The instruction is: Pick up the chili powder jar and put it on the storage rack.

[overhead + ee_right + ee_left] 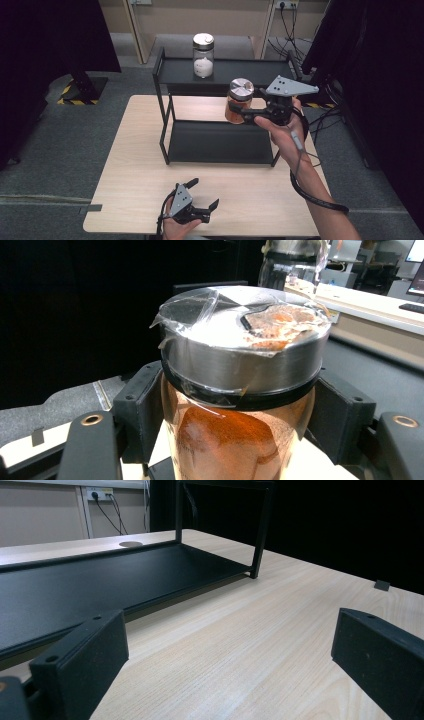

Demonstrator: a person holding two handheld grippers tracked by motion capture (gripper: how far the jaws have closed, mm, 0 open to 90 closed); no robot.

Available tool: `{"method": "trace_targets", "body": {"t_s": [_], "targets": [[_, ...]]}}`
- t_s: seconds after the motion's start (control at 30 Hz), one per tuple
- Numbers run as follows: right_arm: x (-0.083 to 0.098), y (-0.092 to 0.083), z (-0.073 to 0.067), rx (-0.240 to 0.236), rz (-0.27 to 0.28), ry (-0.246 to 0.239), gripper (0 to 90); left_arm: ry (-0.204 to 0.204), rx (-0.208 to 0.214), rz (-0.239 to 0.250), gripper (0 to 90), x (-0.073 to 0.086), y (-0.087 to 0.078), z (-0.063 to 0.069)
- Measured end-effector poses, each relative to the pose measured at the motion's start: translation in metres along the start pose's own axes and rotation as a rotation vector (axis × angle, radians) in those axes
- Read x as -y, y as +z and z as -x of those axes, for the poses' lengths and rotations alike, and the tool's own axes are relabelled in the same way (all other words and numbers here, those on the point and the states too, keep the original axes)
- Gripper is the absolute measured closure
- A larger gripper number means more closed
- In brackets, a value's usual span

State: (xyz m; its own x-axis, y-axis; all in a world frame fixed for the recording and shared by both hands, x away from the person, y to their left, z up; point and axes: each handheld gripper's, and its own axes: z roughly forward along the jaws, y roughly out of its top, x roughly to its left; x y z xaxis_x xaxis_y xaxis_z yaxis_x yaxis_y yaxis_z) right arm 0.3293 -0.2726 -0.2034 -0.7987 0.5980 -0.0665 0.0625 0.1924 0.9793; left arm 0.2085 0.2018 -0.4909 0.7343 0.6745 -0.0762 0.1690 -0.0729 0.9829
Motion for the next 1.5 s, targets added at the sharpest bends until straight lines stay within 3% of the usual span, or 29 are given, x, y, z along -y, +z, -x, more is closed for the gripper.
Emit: {"method": "trace_targets", "body": {"t_s": [0.77,1.1,1.5], "targets": [[-0.052,0.024,0.009,0.087,-0.035,-0.009,31.0,-0.001,0.001,-0.002,1.2,0.0,0.0,0.001],[-0.061,0.042,0.016,0.165,-0.043,0.005,31.0,-0.001,0.0,0.0,1.3,0.0,0.0,0.0],[-0.065,0.061,0.026,0.227,-0.053,0.032,31.0,0.004,0.005,0.0,1.3,0.0,-0.001,0.001]]}}
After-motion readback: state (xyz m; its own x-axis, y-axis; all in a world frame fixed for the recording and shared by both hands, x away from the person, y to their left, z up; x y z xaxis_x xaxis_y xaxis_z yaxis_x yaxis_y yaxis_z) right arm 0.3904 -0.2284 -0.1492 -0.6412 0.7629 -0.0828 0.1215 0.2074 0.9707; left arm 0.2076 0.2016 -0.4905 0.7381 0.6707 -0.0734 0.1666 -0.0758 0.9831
